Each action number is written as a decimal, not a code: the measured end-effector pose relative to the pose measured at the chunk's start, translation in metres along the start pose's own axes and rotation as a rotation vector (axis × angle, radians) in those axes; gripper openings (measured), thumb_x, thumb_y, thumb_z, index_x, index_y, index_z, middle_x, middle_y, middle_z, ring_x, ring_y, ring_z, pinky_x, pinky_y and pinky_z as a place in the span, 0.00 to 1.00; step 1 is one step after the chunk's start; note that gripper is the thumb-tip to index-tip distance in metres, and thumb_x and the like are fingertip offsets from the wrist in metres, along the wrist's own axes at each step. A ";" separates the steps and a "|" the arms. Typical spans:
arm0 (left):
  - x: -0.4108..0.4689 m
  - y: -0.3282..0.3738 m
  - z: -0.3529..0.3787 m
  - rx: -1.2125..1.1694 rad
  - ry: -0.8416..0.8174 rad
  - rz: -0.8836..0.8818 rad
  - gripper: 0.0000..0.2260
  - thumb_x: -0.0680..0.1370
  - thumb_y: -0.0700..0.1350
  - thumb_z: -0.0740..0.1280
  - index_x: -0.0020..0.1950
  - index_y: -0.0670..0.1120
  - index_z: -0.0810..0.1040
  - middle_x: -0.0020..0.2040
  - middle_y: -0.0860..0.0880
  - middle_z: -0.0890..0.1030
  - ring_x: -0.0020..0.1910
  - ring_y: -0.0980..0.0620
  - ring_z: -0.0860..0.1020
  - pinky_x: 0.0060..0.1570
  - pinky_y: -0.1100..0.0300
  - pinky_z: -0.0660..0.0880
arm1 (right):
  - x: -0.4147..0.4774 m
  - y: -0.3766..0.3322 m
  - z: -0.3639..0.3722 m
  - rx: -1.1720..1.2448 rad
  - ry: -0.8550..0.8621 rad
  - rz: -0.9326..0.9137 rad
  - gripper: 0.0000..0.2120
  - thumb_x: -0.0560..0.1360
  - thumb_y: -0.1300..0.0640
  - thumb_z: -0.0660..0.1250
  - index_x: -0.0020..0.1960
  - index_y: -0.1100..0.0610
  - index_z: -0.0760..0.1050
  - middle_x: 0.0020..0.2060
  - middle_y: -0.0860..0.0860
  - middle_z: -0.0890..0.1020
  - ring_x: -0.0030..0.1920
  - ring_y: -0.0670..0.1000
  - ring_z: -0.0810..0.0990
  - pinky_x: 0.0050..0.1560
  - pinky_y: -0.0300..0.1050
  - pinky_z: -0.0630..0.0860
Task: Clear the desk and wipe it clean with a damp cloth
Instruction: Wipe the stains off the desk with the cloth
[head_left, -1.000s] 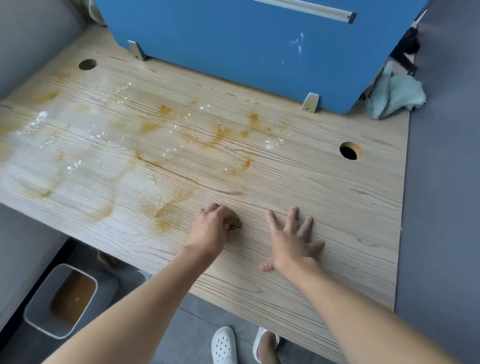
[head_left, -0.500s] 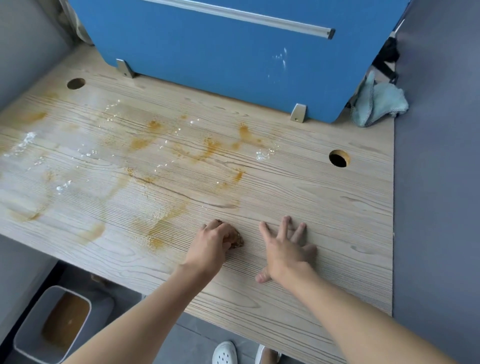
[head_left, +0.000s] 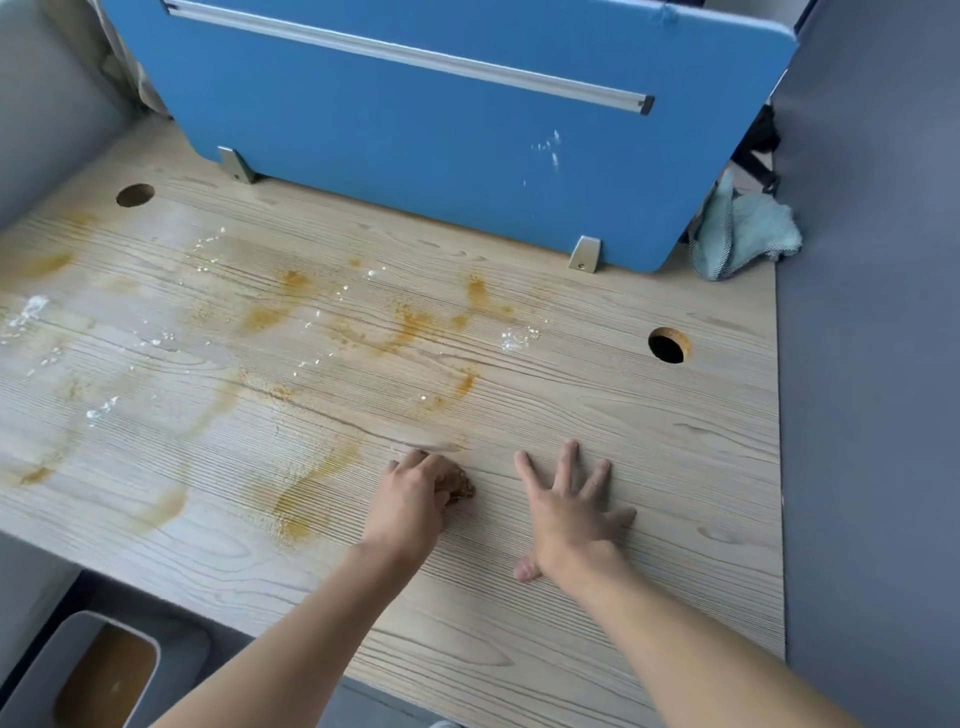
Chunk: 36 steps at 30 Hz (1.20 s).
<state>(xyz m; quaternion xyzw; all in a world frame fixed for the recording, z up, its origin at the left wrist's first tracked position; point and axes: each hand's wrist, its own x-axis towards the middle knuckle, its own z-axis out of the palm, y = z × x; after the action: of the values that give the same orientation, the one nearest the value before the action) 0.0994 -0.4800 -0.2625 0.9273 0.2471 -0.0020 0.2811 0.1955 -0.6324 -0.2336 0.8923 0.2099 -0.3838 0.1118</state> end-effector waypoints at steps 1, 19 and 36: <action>-0.001 0.001 0.001 0.017 -0.006 0.015 0.10 0.75 0.35 0.69 0.54 0.46 0.80 0.52 0.49 0.77 0.46 0.48 0.70 0.45 0.54 0.69 | 0.000 0.000 0.000 0.003 -0.006 0.001 0.66 0.65 0.40 0.80 0.76 0.37 0.27 0.76 0.59 0.26 0.75 0.74 0.33 0.65 0.82 0.58; 0.003 0.017 0.009 0.013 -0.076 0.046 0.12 0.76 0.37 0.68 0.42 0.50 0.67 0.45 0.52 0.71 0.48 0.47 0.72 0.44 0.56 0.68 | 0.002 0.009 -0.008 0.019 -0.004 -0.041 0.62 0.65 0.37 0.78 0.77 0.35 0.30 0.77 0.57 0.28 0.76 0.73 0.34 0.67 0.80 0.57; 0.021 0.026 0.005 0.030 -0.065 0.004 0.08 0.77 0.38 0.68 0.45 0.49 0.71 0.47 0.50 0.76 0.47 0.47 0.72 0.43 0.58 0.64 | 0.011 0.012 -0.014 0.052 -0.019 -0.024 0.65 0.65 0.40 0.78 0.75 0.36 0.25 0.75 0.56 0.23 0.75 0.72 0.31 0.65 0.84 0.55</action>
<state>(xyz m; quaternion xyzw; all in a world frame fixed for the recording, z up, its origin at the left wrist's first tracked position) 0.1301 -0.4919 -0.2565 0.9313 0.2359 -0.0353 0.2752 0.2171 -0.6346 -0.2314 0.8885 0.2096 -0.3990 0.0861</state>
